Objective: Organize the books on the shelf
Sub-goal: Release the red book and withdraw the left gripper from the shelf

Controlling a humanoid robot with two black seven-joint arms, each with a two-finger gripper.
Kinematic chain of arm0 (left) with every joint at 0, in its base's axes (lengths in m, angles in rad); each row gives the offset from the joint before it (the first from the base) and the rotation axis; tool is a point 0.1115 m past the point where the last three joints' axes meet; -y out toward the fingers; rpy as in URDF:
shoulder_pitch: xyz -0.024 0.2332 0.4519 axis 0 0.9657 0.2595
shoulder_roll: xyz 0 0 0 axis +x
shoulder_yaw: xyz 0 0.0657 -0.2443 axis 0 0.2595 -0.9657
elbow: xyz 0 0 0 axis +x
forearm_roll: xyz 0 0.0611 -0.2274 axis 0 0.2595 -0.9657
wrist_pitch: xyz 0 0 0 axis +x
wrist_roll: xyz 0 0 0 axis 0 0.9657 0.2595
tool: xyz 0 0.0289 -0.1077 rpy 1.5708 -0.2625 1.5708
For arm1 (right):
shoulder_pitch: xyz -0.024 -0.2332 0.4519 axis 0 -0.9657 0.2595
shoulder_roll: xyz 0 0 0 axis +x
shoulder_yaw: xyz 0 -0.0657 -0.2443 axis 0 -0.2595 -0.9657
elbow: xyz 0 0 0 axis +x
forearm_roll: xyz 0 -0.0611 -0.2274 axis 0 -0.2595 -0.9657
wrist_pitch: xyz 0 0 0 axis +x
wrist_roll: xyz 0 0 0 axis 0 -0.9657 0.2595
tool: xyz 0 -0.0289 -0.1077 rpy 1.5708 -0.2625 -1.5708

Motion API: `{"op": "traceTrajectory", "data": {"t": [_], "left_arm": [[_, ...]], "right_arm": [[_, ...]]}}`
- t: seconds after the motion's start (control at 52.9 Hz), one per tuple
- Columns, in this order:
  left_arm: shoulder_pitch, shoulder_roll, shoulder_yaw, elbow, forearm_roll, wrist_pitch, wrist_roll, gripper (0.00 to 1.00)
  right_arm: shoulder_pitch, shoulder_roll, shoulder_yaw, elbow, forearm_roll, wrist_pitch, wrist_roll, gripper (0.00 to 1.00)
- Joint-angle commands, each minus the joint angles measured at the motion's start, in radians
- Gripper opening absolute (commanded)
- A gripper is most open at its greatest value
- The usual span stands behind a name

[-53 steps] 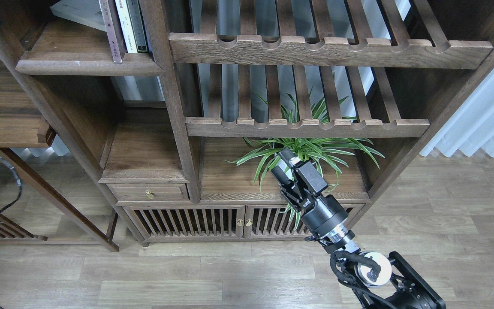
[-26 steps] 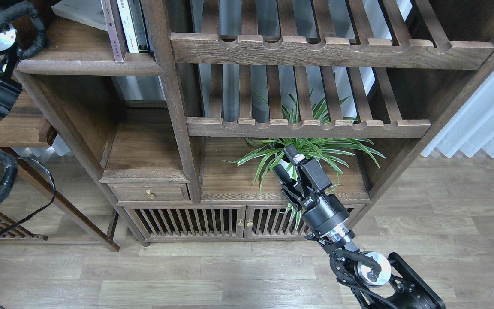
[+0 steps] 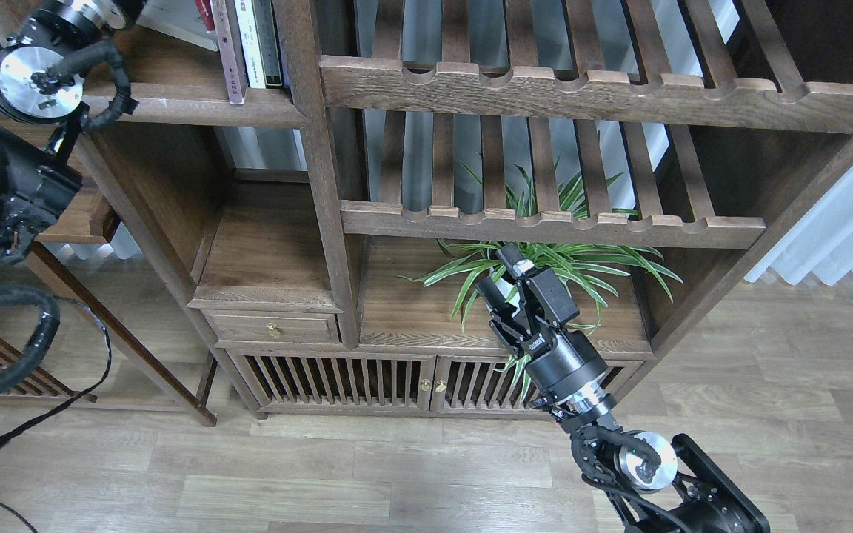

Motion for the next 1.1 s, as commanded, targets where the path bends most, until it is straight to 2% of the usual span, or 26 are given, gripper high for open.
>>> {"op": "traceTrajectory", "data": {"t": [0.0,0.038,0.17,0.283,0.378,0.623,0.907,1.077], "left_arm": [[0.050,0.002,-0.005,-0.067,0.000,0.000,0.001,0.82],[0.063,0.002,-0.008,-0.097,0.000,0.000,0.003,0.87],[0.103,0.009,-0.022,-0.211,0.000,0.002,0.010,0.87],[0.140,0.022,-0.057,-0.323,0.000,0.105,0.018,0.88],[0.183,0.037,-0.077,-0.395,0.000,0.148,0.019,0.89],[0.266,0.141,-0.100,-0.481,0.000,0.139,0.012,0.90],[0.344,0.149,-0.157,-0.548,0.000,0.139,0.013,0.90],[0.449,0.151,-0.193,-0.657,0.011,0.140,0.013,0.90]], "right_arm": [[0.001,0.000,0.001,-0.006,0.011,0.000,0.000,0.99],[0.002,0.000,0.001,-0.007,0.011,0.000,0.000,0.99],[-0.002,0.000,0.016,-0.007,0.011,0.000,0.000,0.99],[-0.002,0.000,0.030,-0.007,0.011,0.000,0.000,0.99],[-0.002,0.000,0.033,-0.007,0.011,0.000,0.000,0.99],[-0.020,0.000,0.032,-0.006,0.013,0.000,0.000,0.99],[-0.025,0.000,0.032,-0.006,0.013,0.000,-0.002,0.99],[-0.022,0.000,0.030,-0.004,0.013,0.000,-0.002,0.99]]}}
